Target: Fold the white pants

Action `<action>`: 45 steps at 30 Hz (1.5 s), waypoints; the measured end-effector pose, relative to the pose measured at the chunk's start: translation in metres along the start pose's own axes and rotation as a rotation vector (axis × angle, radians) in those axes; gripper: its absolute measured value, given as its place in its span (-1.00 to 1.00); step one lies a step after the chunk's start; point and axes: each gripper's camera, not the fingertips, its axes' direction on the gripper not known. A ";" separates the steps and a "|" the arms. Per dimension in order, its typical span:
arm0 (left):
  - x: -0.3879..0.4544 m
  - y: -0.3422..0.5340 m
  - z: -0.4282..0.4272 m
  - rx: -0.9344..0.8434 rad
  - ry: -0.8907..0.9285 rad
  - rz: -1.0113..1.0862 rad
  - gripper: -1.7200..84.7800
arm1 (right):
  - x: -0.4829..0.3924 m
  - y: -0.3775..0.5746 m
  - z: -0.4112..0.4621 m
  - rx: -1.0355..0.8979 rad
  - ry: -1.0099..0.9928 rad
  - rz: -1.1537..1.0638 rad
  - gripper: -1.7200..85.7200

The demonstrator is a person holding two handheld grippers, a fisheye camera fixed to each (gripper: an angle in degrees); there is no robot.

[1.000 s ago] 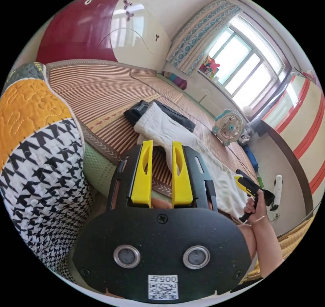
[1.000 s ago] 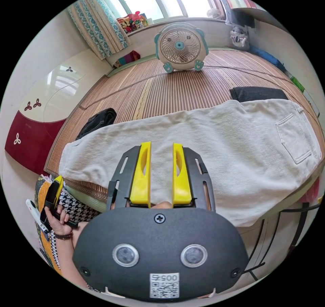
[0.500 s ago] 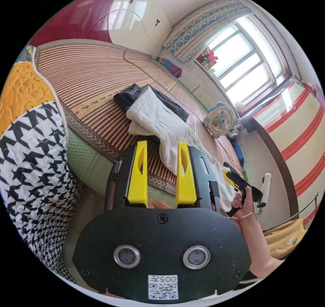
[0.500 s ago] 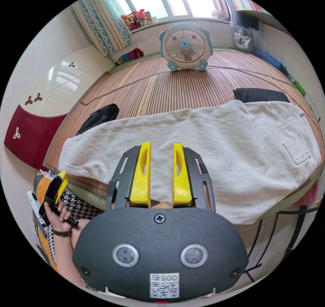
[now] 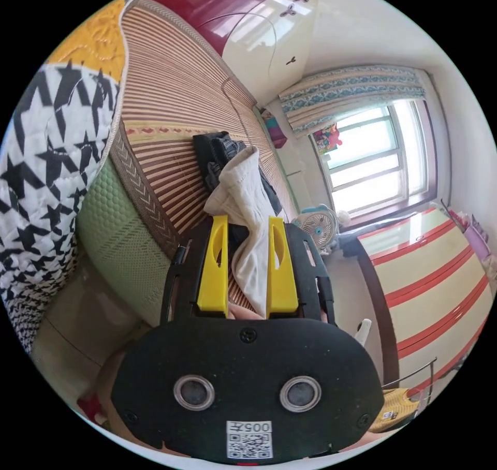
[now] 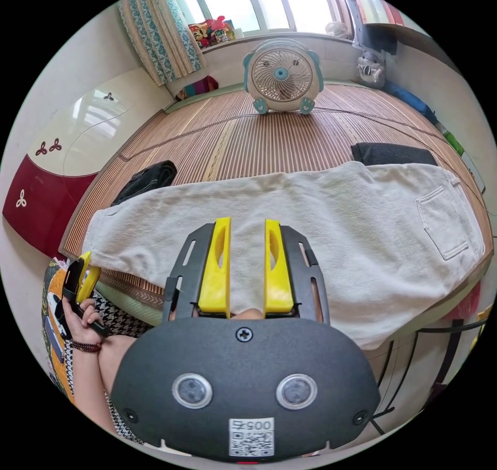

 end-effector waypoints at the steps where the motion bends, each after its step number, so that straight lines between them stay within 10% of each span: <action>1: 0.002 0.002 0.002 -0.001 -0.016 -0.009 -0.72 | 0.001 0.000 -0.001 0.002 0.000 0.002 -0.78; 23: 0.248 0.221 0.055 0.373 -0.294 0.631 -0.85 | 0.071 0.007 -0.014 -0.005 0.185 -0.077 -0.73; 45: 0.394 0.560 0.297 -0.308 -0.277 1.628 -0.86 | 0.209 0.021 -0.073 0.146 0.182 0.376 -0.76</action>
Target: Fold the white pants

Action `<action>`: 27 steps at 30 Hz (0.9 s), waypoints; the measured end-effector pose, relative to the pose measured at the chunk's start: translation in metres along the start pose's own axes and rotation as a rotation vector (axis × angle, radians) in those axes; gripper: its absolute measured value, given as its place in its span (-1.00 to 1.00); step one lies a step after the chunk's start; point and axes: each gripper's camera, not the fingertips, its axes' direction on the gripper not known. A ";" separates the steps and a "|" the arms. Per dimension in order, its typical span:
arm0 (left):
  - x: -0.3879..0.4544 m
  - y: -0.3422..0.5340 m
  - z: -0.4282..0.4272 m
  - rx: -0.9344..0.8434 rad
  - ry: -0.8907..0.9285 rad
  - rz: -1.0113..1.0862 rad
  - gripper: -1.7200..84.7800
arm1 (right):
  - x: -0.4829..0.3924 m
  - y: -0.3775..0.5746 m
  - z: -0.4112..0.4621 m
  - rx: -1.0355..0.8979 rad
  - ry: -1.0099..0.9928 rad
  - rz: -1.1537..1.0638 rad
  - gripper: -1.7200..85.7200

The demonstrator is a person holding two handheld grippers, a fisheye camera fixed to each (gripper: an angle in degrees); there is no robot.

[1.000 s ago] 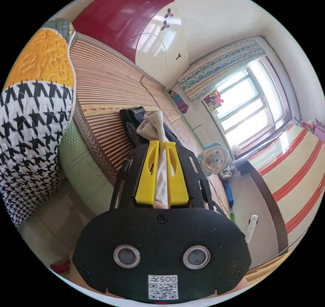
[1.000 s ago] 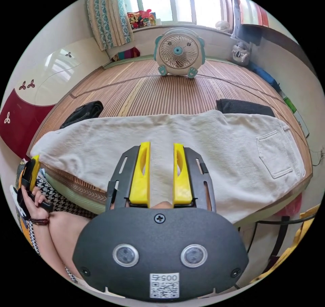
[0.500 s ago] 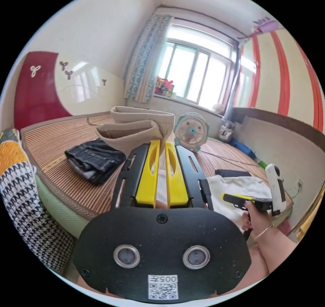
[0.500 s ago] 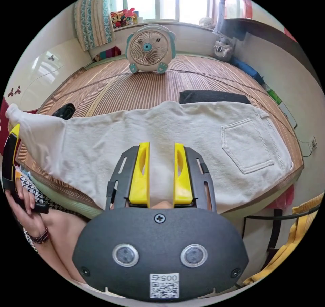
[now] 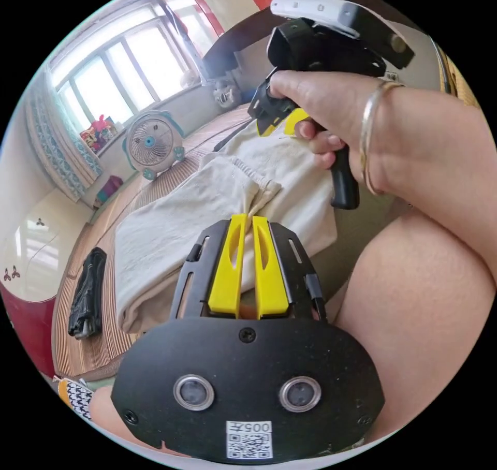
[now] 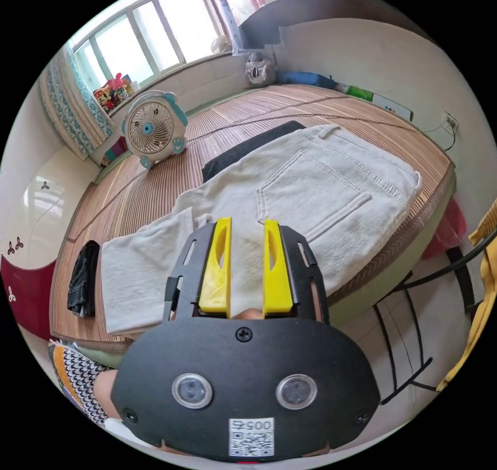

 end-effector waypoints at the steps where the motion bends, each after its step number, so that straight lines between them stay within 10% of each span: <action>1: -0.006 -0.004 -0.003 -0.002 0.032 -0.007 -0.85 | -0.003 0.000 -0.001 0.001 -0.015 -0.014 -0.76; 9: -0.112 -0.023 -0.063 0.228 0.109 -0.209 -0.82 | -0.024 -0.001 0.000 -0.036 -0.145 -0.149 -0.74; 27: -0.308 0.010 0.059 -0.202 0.142 -0.753 -0.77 | -0.063 0.008 0.039 -0.251 -0.013 -0.351 -0.73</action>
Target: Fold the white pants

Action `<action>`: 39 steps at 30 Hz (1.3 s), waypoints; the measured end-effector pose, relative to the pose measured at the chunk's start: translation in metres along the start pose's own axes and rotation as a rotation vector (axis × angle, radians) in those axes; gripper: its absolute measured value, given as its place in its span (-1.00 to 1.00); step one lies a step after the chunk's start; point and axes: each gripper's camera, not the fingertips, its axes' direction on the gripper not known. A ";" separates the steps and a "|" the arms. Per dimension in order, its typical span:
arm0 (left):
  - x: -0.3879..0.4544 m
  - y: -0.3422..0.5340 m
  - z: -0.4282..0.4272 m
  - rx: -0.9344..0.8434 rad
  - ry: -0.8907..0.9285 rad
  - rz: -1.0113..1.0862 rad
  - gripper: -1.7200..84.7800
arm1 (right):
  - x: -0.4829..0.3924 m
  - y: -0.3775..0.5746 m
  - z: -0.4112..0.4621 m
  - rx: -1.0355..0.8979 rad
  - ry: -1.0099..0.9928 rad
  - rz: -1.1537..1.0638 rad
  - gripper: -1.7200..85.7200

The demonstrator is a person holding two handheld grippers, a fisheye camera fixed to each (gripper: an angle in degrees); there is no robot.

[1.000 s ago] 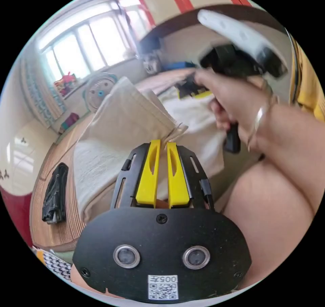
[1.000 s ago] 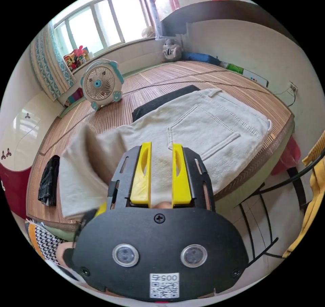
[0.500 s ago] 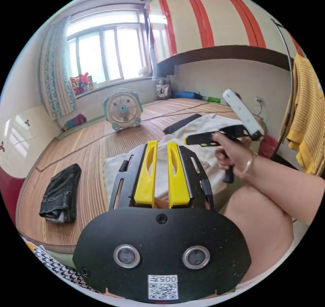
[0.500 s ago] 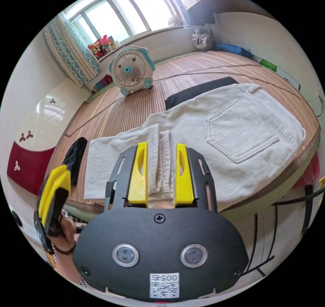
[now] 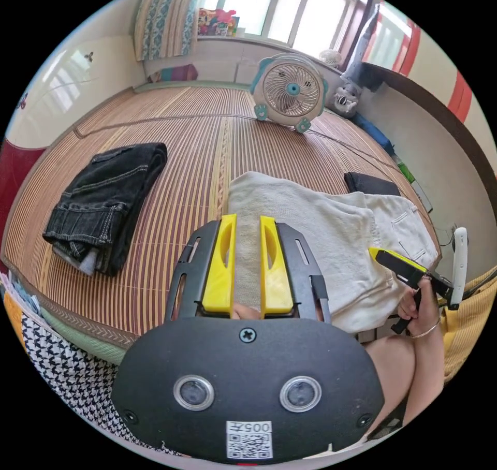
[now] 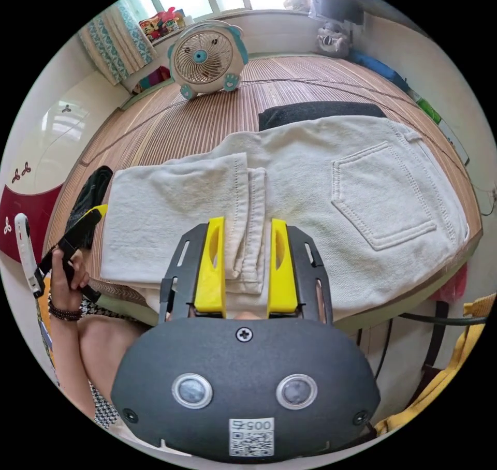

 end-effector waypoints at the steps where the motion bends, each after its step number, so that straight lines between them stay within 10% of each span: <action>1: -0.005 -0.002 0.002 -0.006 0.020 -0.006 -0.78 | -0.007 0.000 0.002 -0.006 0.025 -0.031 -0.75; 17: -0.033 0.000 -0.008 0.011 -0.057 0.023 -0.81 | -0.058 0.037 -0.060 0.431 0.154 -0.079 -0.97; 25: -0.039 -0.002 -0.008 0.007 -0.087 0.048 -0.82 | -0.020 0.007 -0.022 0.186 0.252 0.224 -0.91; 39: -0.024 -0.017 0.008 0.075 -0.009 0.038 -0.82 | -0.071 0.001 -0.010 0.233 0.108 -0.073 -0.87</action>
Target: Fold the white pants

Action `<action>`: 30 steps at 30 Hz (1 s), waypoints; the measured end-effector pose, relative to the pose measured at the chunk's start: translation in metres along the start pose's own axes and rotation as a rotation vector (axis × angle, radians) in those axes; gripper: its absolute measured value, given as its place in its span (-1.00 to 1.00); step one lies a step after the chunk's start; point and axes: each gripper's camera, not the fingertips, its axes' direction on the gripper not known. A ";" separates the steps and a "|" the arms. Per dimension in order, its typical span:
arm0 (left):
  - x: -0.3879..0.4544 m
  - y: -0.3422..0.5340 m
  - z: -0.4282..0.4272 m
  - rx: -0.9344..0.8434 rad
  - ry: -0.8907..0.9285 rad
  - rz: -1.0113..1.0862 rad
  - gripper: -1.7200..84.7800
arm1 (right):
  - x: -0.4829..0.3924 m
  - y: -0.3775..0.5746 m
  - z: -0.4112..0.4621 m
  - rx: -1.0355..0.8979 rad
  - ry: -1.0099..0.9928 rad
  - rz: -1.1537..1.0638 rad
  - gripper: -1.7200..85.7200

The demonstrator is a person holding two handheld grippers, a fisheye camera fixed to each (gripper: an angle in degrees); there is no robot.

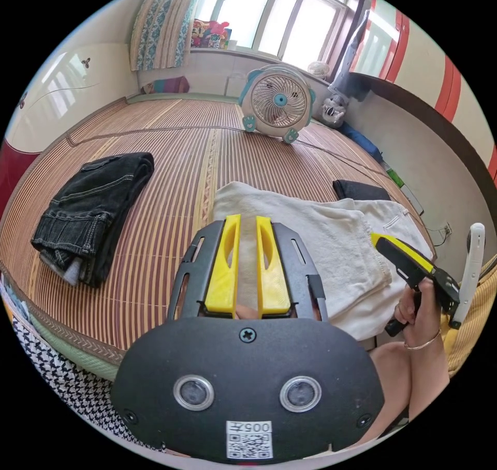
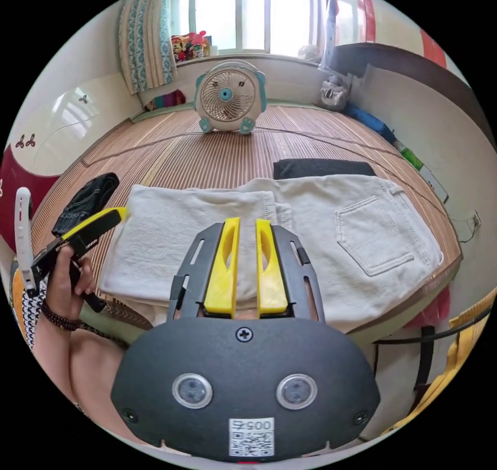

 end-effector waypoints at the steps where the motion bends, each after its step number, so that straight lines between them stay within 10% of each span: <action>1: 0.002 -0.002 0.007 -0.023 -0.013 0.001 -0.83 | -0.002 -0.003 0.006 -0.021 0.013 -0.017 -0.87; 13: 0.021 0.005 0.056 -0.091 -0.187 0.042 -0.83 | 0.026 -0.019 0.048 -0.203 0.037 0.108 -0.98; 30: -0.049 0.028 -0.024 -0.066 0.042 -0.041 -0.84 | 0.012 0.008 -0.002 -0.049 -0.213 -0.018 -0.87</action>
